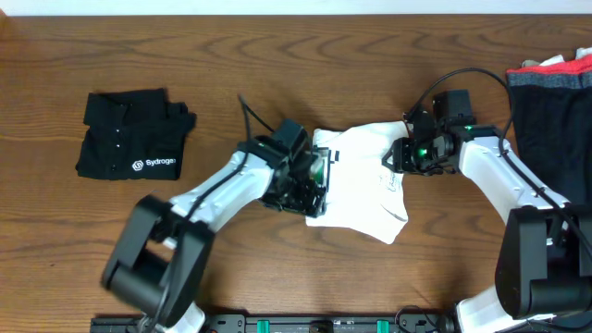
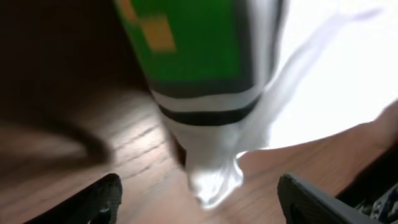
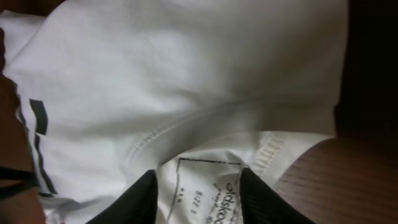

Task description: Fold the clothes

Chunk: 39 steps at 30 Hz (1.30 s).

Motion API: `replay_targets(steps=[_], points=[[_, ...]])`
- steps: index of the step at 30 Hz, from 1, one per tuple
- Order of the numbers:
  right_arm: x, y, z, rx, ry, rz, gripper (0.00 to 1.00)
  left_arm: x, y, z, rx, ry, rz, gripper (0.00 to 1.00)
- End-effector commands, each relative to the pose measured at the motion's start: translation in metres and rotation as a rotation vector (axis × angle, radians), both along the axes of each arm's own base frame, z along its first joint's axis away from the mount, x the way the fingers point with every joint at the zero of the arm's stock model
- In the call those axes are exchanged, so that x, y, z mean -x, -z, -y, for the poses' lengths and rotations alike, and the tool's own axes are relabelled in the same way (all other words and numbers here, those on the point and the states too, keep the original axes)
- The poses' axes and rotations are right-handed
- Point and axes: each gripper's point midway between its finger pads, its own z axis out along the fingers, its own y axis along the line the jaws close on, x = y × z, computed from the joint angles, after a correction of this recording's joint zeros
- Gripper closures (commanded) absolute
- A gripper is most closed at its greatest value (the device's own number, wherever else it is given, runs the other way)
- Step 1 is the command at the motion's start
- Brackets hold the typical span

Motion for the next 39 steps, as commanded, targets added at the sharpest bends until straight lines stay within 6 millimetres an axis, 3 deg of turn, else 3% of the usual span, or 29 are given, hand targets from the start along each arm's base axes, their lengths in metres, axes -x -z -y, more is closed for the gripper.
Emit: replay_targets(steps=[1,5,7,11,13,17,22,25,30,35,39], points=[[0.000,-0.007,-0.008,-0.043,0.078,-0.029,0.60,-0.039,-0.044,-0.009,0.011,-0.058,0.204,0.17],[0.003,-0.007,-0.018,-0.052,0.092,-0.049,0.60,-0.074,-0.058,-0.024,-0.034,-0.121,0.361,0.16],[0.001,-0.007,-0.021,-0.047,0.104,-0.044,0.63,-0.087,-0.056,-0.026,-0.042,-0.137,0.401,0.14],[-0.007,-0.010,-0.029,-0.073,0.147,-0.028,0.79,-0.104,-0.045,-0.018,-0.024,-0.141,0.437,0.14],[-0.008,-0.012,-0.033,-0.085,0.141,-0.024,0.79,-0.110,-0.037,-0.016,-0.023,-0.141,0.439,0.14],[-0.002,-0.010,-0.038,-0.075,0.125,-0.040,0.72,-0.110,-0.023,-0.016,-0.036,-0.138,0.414,0.14],[0.007,-0.004,-0.038,-0.031,0.143,-0.076,0.72,-0.108,-0.008,-0.017,-0.054,-0.134,0.381,0.14],[0.013,-0.001,-0.039,-0.023,0.155,-0.101,0.66,-0.106,-0.007,-0.017,-0.059,-0.133,0.373,0.13],[0.011,-0.002,-0.040,-0.026,0.155,-0.094,0.78,-0.106,-0.007,-0.018,-0.062,-0.113,0.382,0.13],[0.000,-0.005,-0.043,-0.035,0.153,-0.045,0.98,-0.106,-0.007,-0.017,-0.061,-0.113,0.383,0.12],[-0.005,-0.001,-0.029,0.055,0.145,0.000,0.99,-0.106,-0.007,-0.018,-0.062,-0.113,0.383,0.11]])
